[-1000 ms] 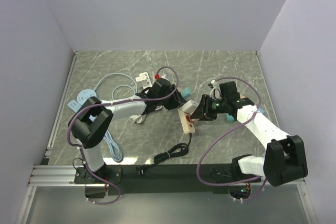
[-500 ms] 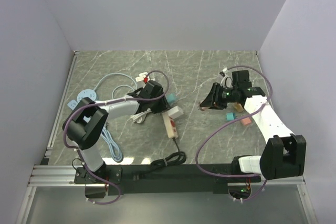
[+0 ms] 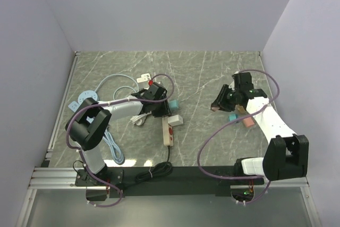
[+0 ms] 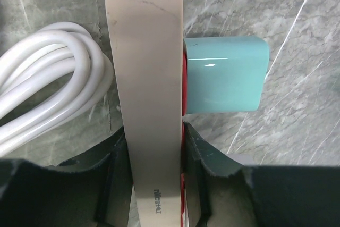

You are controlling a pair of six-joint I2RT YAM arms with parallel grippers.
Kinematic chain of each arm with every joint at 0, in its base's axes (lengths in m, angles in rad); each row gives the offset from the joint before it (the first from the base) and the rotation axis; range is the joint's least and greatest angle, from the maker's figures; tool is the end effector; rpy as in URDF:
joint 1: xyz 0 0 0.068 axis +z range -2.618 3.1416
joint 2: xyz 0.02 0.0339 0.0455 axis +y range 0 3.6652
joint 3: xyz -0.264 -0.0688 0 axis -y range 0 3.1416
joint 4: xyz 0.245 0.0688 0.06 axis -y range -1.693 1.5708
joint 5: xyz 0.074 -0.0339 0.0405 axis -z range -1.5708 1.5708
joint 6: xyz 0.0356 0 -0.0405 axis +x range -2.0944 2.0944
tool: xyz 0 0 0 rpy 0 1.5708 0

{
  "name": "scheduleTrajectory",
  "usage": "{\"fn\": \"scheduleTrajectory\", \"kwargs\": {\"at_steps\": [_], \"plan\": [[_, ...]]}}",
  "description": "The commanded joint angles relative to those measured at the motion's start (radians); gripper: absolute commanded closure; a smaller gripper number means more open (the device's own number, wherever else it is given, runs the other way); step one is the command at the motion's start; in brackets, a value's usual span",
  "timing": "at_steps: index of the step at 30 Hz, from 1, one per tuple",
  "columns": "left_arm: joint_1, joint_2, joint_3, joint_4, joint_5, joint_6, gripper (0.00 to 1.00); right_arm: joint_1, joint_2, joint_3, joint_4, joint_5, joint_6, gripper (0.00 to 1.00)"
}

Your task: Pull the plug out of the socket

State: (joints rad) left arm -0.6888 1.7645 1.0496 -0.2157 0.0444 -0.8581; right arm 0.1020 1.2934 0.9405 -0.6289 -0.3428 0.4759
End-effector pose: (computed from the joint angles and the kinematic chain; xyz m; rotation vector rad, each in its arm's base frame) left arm 0.2774 -0.2304 0.1694 -0.2037 2.6302 -0.6528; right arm 0.2555 0.0382 0.2496 0.3488 2.5775 0.6555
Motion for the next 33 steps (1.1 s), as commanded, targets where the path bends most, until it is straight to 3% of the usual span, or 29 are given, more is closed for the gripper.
{"fn": "scheduleTrajectory", "kwargs": {"at_steps": [1,6,14,17,18,20,21,24,28,33], "plan": [[-0.002,-0.065,0.040,0.029,0.044,0.011,0.99,-0.051,0.052,0.027,0.093,0.192,0.107,1.00],[-0.003,-0.086,0.024,0.039,0.069,0.001,0.99,-0.138,0.181,0.083,0.150,0.295,0.162,1.00],[-0.011,-0.109,0.006,0.039,0.080,-0.004,0.99,-0.229,0.348,0.136,0.208,0.281,0.178,1.00],[-0.011,-0.111,0.003,0.036,0.080,-0.001,0.99,-0.249,0.362,0.135,0.215,0.262,0.175,0.79],[-0.011,-0.108,0.003,0.035,0.078,0.001,0.99,-0.251,0.363,0.139,0.212,0.243,0.170,0.62],[-0.011,-0.103,0.003,0.038,0.081,0.002,0.99,-0.252,0.363,0.144,0.190,0.228,0.161,0.49],[-0.011,-0.099,0.003,0.038,0.084,0.004,0.99,-0.251,0.357,0.144,0.184,0.220,0.158,0.35],[-0.011,-0.082,0.015,0.039,0.092,0.007,0.99,-0.251,0.320,0.149,0.152,0.203,0.153,0.11],[-0.009,-0.074,0.023,0.038,0.098,0.014,0.99,-0.251,0.233,0.150,0.106,0.180,0.133,0.08],[-0.009,-0.062,0.026,0.048,0.112,0.022,0.99,-0.188,0.061,0.097,0.090,0.041,0.075,0.07]]}}
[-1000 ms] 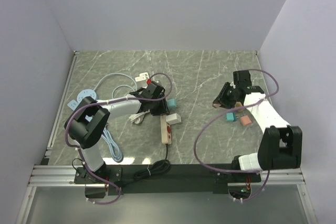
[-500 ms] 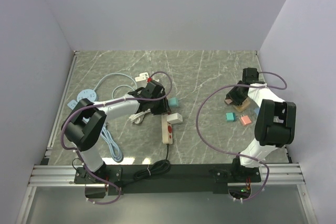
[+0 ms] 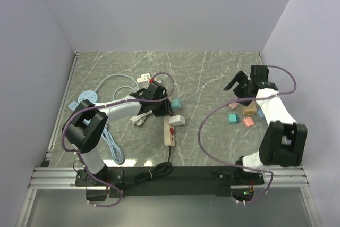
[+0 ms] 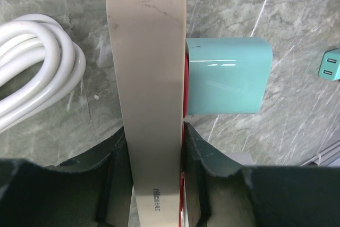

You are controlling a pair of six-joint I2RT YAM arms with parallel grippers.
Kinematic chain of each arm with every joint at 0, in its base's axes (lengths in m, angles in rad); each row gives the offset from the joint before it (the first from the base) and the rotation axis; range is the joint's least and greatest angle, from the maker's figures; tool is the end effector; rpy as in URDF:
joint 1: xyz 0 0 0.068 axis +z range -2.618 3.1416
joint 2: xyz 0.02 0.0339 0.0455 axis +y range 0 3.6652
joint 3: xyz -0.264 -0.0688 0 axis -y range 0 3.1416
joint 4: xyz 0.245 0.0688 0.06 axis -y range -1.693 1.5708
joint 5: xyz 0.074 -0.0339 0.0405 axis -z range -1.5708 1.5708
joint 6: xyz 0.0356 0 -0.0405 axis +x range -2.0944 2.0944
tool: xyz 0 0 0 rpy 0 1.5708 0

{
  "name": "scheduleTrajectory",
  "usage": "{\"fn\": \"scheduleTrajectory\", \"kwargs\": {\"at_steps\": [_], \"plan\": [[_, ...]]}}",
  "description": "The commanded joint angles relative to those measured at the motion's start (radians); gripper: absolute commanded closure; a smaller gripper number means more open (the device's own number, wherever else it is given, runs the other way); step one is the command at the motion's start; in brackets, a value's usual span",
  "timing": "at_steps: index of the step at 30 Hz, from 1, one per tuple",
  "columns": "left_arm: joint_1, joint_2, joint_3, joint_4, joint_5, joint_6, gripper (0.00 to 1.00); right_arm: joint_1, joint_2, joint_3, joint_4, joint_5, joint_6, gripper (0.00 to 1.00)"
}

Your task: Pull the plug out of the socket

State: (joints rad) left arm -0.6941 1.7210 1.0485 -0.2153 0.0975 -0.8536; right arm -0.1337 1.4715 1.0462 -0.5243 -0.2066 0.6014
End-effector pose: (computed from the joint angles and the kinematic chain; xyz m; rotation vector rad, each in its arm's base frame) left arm 0.2726 -0.2314 0.1840 -0.1635 2.6160 -0.7425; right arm 0.3034 -0.0334 0.2413 0.8366 2.4087 0.4466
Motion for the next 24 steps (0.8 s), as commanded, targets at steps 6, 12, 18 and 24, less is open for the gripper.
{"fn": "scheduleTrajectory", "kwargs": {"at_steps": [6,12,18,24], "plan": [[-0.004,-0.006,0.030,0.068,0.093,0.018,0.99,0.218,-0.203,-0.101,0.021,-0.304,-0.123,0.07],[-0.001,0.002,0.038,0.094,0.142,0.008,0.99,0.400,-0.186,-0.192,0.167,-0.421,-0.138,0.07],[0.001,-0.001,0.030,0.125,0.179,-0.007,0.99,0.525,-0.149,-0.236,0.290,-0.490,-0.107,0.05],[0.001,-0.005,0.027,0.142,0.199,-0.013,0.99,0.589,-0.102,-0.218,0.305,-0.461,-0.115,0.02]]}}
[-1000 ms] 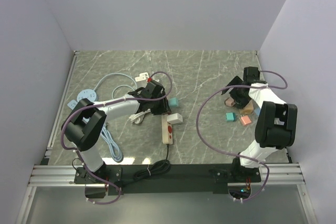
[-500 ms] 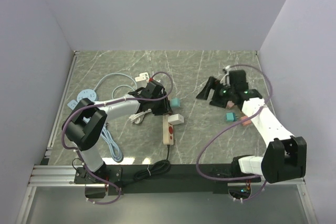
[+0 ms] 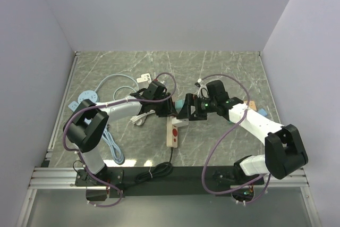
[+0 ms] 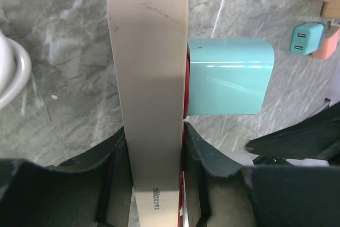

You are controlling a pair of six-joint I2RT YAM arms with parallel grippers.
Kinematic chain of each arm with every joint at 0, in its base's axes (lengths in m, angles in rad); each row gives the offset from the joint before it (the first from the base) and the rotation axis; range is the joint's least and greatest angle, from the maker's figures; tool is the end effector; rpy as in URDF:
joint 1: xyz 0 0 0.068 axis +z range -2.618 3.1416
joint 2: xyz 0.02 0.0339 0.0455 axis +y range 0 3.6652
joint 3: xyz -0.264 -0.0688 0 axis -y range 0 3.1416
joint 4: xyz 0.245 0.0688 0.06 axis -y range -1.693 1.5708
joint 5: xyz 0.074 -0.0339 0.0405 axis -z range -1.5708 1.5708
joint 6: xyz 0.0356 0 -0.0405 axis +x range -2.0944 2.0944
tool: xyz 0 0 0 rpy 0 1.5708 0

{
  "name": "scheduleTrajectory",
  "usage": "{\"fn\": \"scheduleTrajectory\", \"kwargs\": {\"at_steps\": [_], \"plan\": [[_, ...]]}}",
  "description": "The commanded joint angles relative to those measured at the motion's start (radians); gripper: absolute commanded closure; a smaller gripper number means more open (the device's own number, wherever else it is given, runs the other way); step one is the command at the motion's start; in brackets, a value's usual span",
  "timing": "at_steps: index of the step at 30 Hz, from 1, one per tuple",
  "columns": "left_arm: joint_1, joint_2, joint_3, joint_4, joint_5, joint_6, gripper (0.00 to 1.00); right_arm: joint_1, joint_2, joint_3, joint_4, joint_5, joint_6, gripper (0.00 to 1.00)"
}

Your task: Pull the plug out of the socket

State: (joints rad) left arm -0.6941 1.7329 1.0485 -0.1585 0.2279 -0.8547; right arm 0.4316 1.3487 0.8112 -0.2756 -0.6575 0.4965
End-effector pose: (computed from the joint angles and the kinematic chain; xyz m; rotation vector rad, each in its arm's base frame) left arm 0.2736 -0.2382 0.1845 -0.0965 2.6264 -0.9142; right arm 0.2391 0.1341 0.2229 -0.2568 2.4961 1.2015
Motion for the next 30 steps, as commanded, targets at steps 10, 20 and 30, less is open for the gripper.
{"fn": "scheduleTrajectory", "kwargs": {"at_steps": [10,20,30], "plan": [[0.002,-0.019,0.036,0.083,0.067,-0.015,0.99,0.088,0.109,0.049,0.045,0.018,-0.021,0.02],[0.002,-0.007,0.033,0.103,0.090,-0.029,0.99,0.104,0.207,0.088,0.147,-0.077,0.056,0.33],[0.024,-0.024,-0.028,0.106,0.057,-0.015,0.99,0.072,0.158,0.144,-0.026,-0.100,-0.032,1.00]]}}
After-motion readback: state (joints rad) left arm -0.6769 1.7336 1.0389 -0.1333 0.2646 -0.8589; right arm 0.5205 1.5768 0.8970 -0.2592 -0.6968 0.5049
